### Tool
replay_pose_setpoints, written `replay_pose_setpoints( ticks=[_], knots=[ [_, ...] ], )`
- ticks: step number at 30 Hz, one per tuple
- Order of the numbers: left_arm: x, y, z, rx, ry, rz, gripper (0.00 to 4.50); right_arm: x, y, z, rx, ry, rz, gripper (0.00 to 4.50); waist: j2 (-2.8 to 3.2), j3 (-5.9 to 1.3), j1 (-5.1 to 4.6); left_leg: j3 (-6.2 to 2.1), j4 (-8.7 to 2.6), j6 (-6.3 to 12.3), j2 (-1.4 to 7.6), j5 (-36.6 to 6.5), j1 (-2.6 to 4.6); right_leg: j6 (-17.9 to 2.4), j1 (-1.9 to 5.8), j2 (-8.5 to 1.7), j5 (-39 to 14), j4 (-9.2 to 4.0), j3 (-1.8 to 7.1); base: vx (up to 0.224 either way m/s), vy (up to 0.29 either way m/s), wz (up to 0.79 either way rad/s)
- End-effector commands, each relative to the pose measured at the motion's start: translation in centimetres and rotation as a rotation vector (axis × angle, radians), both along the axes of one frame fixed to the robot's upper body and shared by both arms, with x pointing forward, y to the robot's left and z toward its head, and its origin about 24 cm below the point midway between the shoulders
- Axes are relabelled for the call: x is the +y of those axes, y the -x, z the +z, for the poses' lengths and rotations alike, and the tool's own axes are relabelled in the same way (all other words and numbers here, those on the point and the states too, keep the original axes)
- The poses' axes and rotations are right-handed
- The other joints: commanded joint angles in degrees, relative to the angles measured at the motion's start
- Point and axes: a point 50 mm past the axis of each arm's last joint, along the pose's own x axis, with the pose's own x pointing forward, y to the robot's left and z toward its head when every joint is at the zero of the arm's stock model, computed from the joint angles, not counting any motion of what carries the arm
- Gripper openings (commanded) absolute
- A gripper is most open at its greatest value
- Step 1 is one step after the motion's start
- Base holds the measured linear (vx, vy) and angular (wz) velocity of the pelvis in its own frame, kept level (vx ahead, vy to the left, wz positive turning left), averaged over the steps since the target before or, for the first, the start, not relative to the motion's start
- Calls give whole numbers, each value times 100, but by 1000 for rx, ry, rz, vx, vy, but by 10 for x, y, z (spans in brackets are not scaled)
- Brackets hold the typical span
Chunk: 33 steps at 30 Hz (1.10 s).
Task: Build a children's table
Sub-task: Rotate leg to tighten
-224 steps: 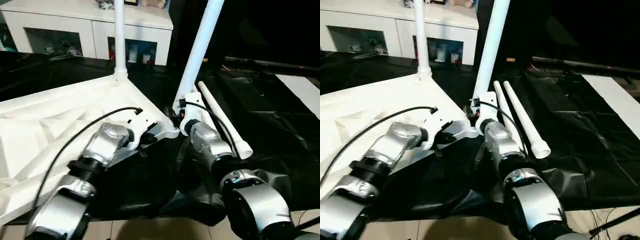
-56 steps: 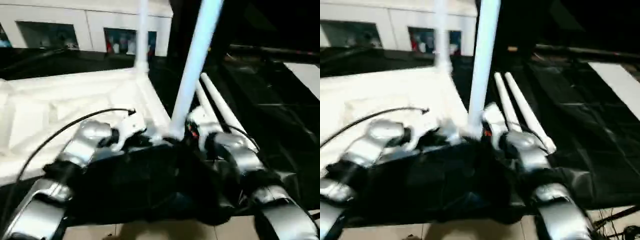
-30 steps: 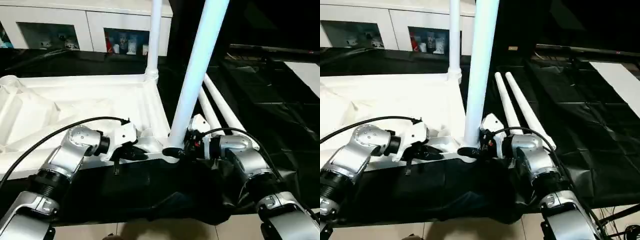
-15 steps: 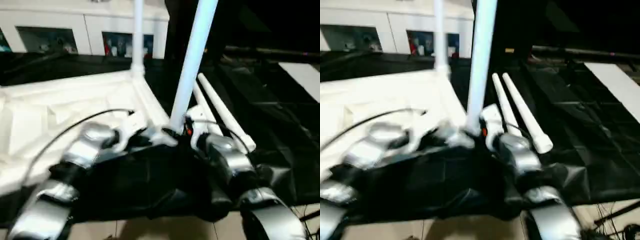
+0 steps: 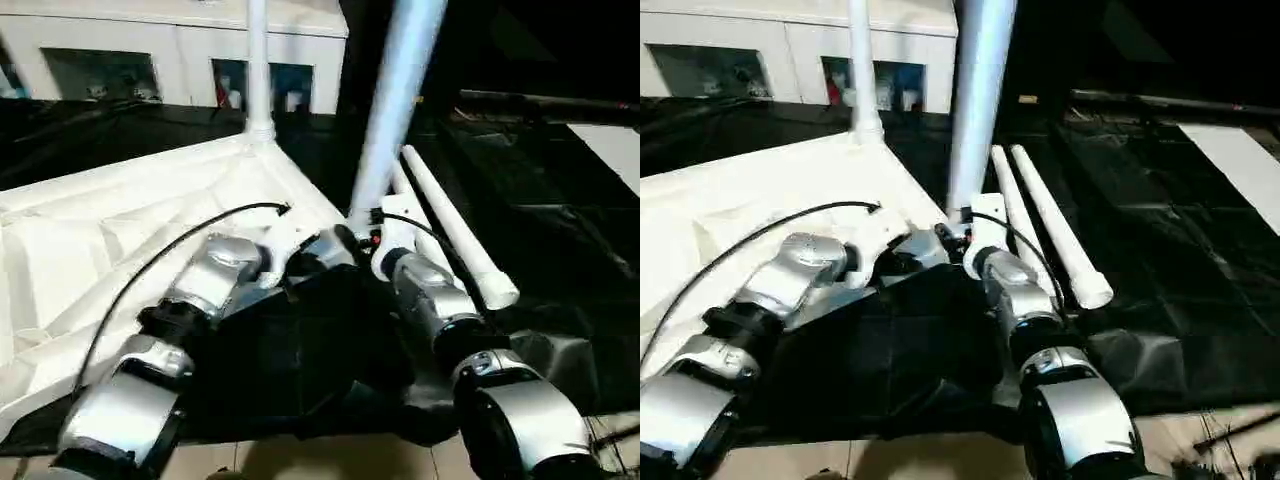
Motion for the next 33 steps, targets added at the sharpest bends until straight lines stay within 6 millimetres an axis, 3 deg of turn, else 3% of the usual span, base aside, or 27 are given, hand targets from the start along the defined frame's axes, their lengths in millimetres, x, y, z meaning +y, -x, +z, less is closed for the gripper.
replay_pose_setpoints(
  ticks=[1, 2, 3, 6, 7, 12, 13, 18, 23, 26, 33],
  knots=[
    [5, 3, -8, 3, -43, -4, 0, 11, 3, 4, -32, -12, 100, 376, 93, -305, 3, -36, -374, 176, 156, -886, 7, -1199, 245, -466, -232, -424, 313, 0, 0, 0],
    [6, 4, -7, -1, -39, -11, 0, 8, 3, 5, -47, -4, 122, 376, 127, -316, 2, -38, -368, 172, 155, -856, 8, -1233, 256, -463, -160, -411, 312, 0, 0, 0],
    [7, 6, -6, 1, -22, -33, 0, 3, 3, 7, -60, 5, 161, 384, 88, -316, -6, -26, -354, 218, 155, -806, -2, -1288, 270, -455, -1, -405, 311, 0, 0, 0],
    [13, 11, -5, 2, -21, -92, 0, -10, 6, 9, -61, 10, 283, 395, 64, -336, 6, -21, -325, 411, 145, -547, -26, -1374, 313, -446, 371, -370, 302, 0, 0, 0],
    [15, 12, -5, 6, -21, -102, 0, -15, 8, 10, -54, 4, 329, 395, 74, -343, 6, -21, -315, 512, 155, -434, -16, -1418, 303, -453, 538, -346, 297, 0, 0, 0],
    [20, 24, 0, 4, 8, -275, 0, -35, 17, 9, -81, 90, 522, 395, 55, -343, 42, -14, -289, 673, 159, -351, -31, -1502, 290, -453, 699, -326, 285, 0, 0, 0],
    [22, 28, 1, 16, 15, -326, 0, -39, 20, 10, -94, 105, 561, 395, 25, -352, 51, -5, -286, 665, 164, -350, -31, -1518, 292, -452, 651, -319, 280, 0, 0, 0],
    [26, 38, 4, 54, 63, -407, 0, -45, 24, 11, -99, 136, 655, 395, 69, -352, 120, 23, -260, 677, 181, -212, -14, -1611, 231, -420, 843, -267, 274, 0, 0, 0],
    [33, 44, 6, 70, 80, -432, 0, -47, 32, 8, -58, 154, 784, 395, 60, -365, 153, 22, -248, 674, 174, -260, -40, -1584, 258, -421, 849, -256, 268, 0, 0, 0],
    [36, 46, 6, 78, 80, -442, 0, -45, 35, 7, -35, 127, 814, 361, 33, -367, 167, 13, -256, 617, 172, -312, -50, -1534, 269, -434, 677, -263, 268, 0, 0, 0],
    [38, 48, 6, 85, 82, -453, 0, -44, 36, 5, -22, 92, 827, 314, 72, -384, 183, 7, -247, 555, 172, -318, -43, -1519, 257, -434, 581, -257, 265, 0, 0, 0]
  ],
)
